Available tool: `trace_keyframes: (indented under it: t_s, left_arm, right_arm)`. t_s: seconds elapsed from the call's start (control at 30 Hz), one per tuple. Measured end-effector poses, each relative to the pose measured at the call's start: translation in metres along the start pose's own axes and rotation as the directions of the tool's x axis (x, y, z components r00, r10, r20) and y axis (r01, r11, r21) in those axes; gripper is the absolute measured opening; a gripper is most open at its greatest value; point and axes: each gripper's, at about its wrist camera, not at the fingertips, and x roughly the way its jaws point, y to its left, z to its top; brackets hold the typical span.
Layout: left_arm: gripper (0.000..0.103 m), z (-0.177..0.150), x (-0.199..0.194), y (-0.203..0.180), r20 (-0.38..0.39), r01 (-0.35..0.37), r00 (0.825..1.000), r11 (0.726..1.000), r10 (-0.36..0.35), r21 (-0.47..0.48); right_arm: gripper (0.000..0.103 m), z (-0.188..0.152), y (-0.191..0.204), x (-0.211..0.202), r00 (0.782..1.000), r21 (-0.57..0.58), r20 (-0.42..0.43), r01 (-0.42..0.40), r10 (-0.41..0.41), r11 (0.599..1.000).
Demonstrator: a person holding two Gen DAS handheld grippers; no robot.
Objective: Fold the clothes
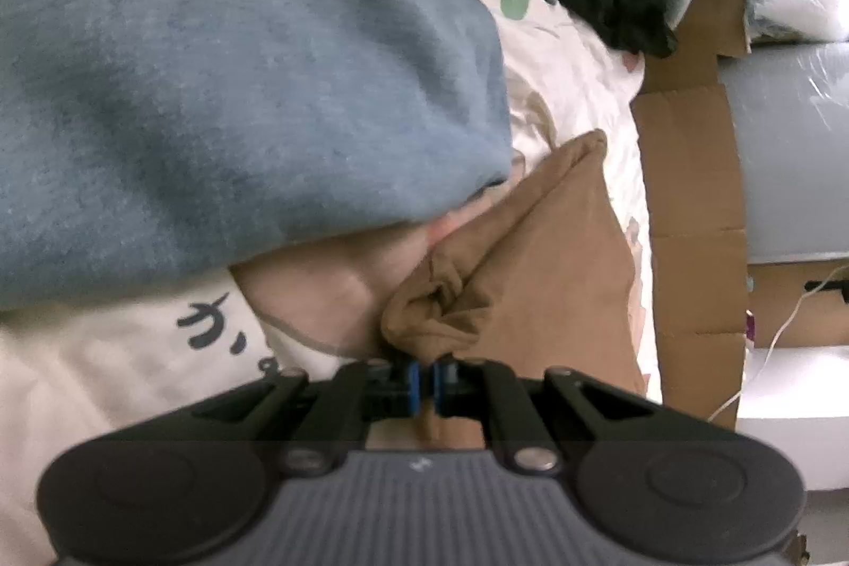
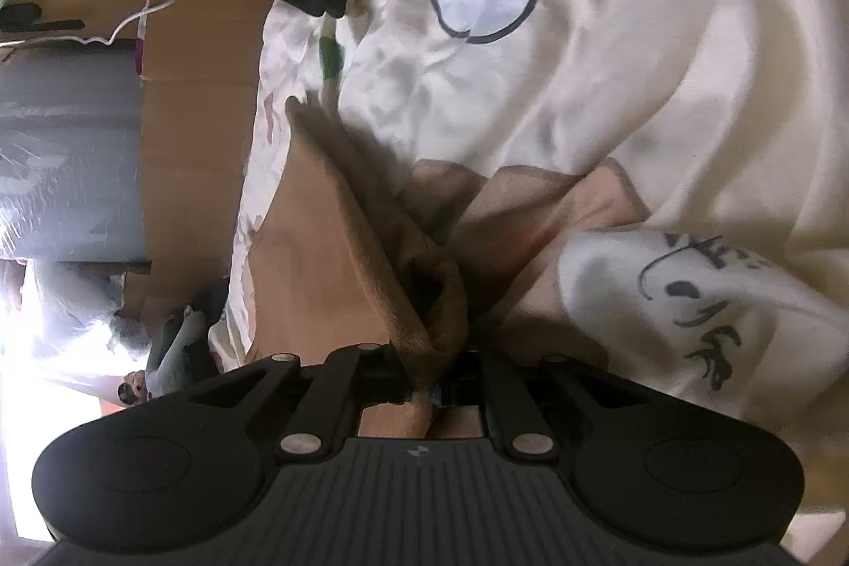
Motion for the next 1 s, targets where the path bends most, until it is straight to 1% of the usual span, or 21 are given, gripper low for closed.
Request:
trace_keyframes:
  t_s: [0.03,0.13,0.17,0.23,0.3,0.43,0.53,0.6,0.7,0.8,0.87,0.93,1.0]
  left_arm:
    - [0.007,0.001,0.000,0.002,-0.002,0.010,1.000,1.000,-0.010,-0.012]
    - [0.008,0.003,0.002,0.008,-0.010,0.038,0.999,0.998,-0.039,-0.042]
    - [0.009,0.003,0.003,0.009,-0.011,0.044,0.999,0.998,-0.044,-0.042]
    - [0.014,0.003,0.004,0.009,-0.012,0.052,0.999,0.998,-0.052,-0.029]
    - [0.020,0.004,0.005,0.011,-0.011,0.072,0.997,0.997,-0.073,-0.031]
    - [0.026,0.005,0.010,0.019,-0.009,0.122,0.992,0.990,-0.123,-0.066]
    - [0.032,0.006,0.012,0.019,-0.009,0.148,0.989,0.987,-0.149,-0.065]
    - [0.040,0.006,0.014,0.017,-0.009,0.163,0.986,0.985,-0.164,-0.055]
    - [0.046,0.005,0.013,0.013,-0.005,0.173,0.985,0.985,-0.173,-0.028]
    - [0.048,0.005,0.015,0.009,-0.002,0.172,0.985,0.985,-0.172,-0.017]
    - [0.048,0.005,0.017,0.008,-0.001,0.172,0.985,0.985,-0.172,-0.015]
    - [0.048,0.004,0.016,0.007,0.000,0.170,0.985,0.985,-0.170,-0.015]
    - [0.048,0.003,0.015,0.007,0.002,0.169,0.986,0.985,-0.169,-0.015]
  right_arm:
    - [0.009,0.000,0.001,-0.001,1.000,-0.005,-0.007,0.010,-0.010,1.000]
    - [0.020,0.002,0.007,-0.007,0.998,-0.042,-0.006,0.057,-0.058,0.997]
    - [0.021,0.002,0.008,-0.011,0.997,-0.054,-0.001,0.072,-0.072,0.996]
    - [0.021,0.003,0.011,-0.019,0.996,-0.065,0.003,0.089,-0.089,0.994]
    - [0.021,0.003,0.019,-0.029,0.994,-0.108,0.012,0.111,-0.110,0.988]
    - [0.021,0.003,0.044,-0.044,0.987,-0.215,0.034,0.159,-0.156,0.963]
    - [0.021,0.007,0.066,-0.053,0.981,-0.279,0.062,0.194,-0.184,0.941]
    - [0.021,0.011,0.081,-0.057,0.978,-0.310,0.085,0.208,-0.190,0.928]
    - [0.021,0.013,0.106,-0.054,0.980,-0.380,0.092,0.199,-0.177,0.904]
    - [0.021,0.008,0.133,-0.034,0.986,-0.450,0.040,0.160,-0.159,0.879]
    - [0.021,0.001,0.148,-0.011,0.986,-0.493,-0.022,0.135,-0.168,0.860]
    - [0.021,-0.006,0.162,0.015,0.972,-0.527,-0.085,0.143,-0.219,0.838]
    - [0.021,-0.013,0.179,0.040,0.948,-0.561,-0.149,0.152,-0.280,0.814]
